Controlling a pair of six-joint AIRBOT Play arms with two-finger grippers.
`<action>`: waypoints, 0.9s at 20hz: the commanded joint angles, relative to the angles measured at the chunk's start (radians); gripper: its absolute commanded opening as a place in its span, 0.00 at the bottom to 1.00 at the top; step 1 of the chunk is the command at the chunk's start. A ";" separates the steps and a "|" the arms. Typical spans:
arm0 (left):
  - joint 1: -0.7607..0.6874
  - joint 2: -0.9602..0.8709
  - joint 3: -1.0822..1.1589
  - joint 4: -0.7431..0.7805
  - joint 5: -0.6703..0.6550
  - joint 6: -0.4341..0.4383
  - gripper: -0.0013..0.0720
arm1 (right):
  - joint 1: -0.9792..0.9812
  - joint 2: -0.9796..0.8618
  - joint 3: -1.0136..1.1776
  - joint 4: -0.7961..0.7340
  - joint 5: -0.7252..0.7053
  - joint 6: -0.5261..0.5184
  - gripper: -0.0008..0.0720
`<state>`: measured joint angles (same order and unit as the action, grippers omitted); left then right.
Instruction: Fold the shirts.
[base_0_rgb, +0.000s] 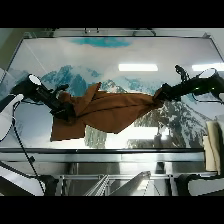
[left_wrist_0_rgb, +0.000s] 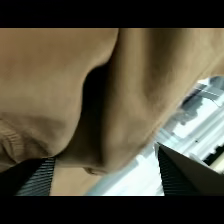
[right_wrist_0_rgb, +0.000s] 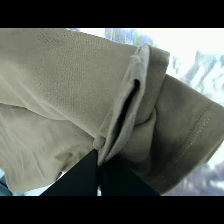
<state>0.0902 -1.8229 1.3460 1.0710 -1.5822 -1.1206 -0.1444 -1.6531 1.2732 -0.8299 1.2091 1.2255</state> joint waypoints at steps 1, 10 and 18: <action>-0.042 -0.002 -0.003 0.067 0.053 -0.024 0.57 | 0.001 0.000 0.000 0.000 -0.001 0.000 0.04; -0.052 0.049 0.217 0.054 -0.227 -0.017 0.21 | -0.027 0.014 0.006 0.003 0.006 0.002 0.04; 0.103 0.441 0.262 -0.002 -0.215 -0.026 0.21 | -0.278 0.319 0.044 0.030 0.052 -0.009 0.03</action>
<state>0.1329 -1.5276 1.5978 1.1168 -1.8126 -1.1439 -0.3443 -1.4628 1.3102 -0.8261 1.2324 1.2480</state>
